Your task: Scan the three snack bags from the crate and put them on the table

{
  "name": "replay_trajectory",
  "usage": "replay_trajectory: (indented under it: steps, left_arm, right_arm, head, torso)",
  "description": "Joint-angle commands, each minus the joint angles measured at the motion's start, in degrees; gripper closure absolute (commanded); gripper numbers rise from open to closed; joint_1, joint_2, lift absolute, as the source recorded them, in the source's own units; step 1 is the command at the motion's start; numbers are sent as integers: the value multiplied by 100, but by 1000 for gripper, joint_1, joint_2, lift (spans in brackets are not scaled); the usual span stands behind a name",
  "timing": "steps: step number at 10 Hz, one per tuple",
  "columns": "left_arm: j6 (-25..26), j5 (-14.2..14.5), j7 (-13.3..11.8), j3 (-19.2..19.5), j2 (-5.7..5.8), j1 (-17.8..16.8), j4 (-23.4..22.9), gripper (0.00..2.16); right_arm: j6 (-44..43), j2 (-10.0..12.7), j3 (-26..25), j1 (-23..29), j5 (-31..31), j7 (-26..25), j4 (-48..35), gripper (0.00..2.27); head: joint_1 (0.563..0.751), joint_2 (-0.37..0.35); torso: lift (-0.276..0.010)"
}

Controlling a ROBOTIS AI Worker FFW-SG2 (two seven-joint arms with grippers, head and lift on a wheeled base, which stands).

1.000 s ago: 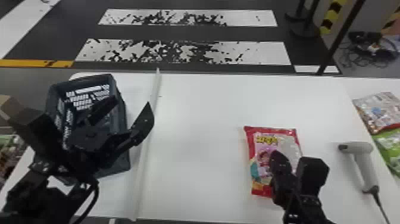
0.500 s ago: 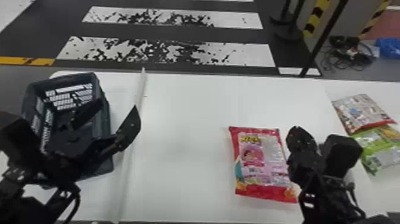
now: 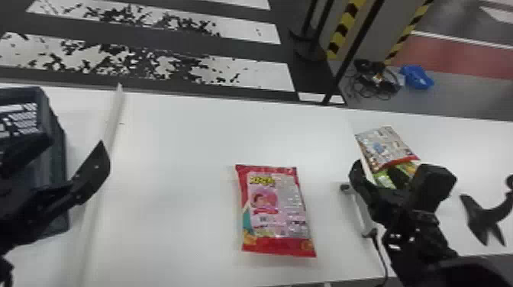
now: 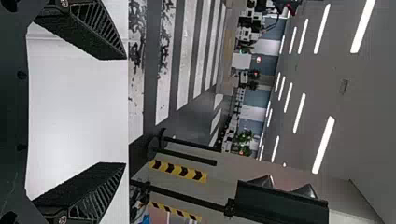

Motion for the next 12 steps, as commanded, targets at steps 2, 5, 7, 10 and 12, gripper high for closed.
replay_trajectory:
  steps: [2, 5, 7, 10, 12]
  left_arm:
    - [18, 25, 81, 22, -11, -31, 51, 56]
    - [0, 25, 116, -75, -20, -67, 245, 56]
    - [-53, 34, 125, -83, -11, -93, 403, 56]
    - [-88, 69, 116, -83, 16, -102, 412, 56]
    - [-88, 69, 116, -92, 16, -119, 412, 56]
  right_arm:
    - [170, -166, -185, -372, -12, 468, 974, 33]
    - [188, -298, -194, -618, 5, 960, 1826, 43]
    - [100, -298, -185, -680, -4, 1224, 2248, 49]
    - [153, -307, -150, -794, 58, 1777, 2661, 1146]
    - [153, -280, -159, -759, 14, 1927, 2591, 2192]
  head:
    - [695, -291]
    - [695, -326]
    - [695, -350]
    - [695, -350]
    - [695, -349]
  torso:
    - [-94]
    - [-94]
    - [-94]
    - [-94]
    - [-94]
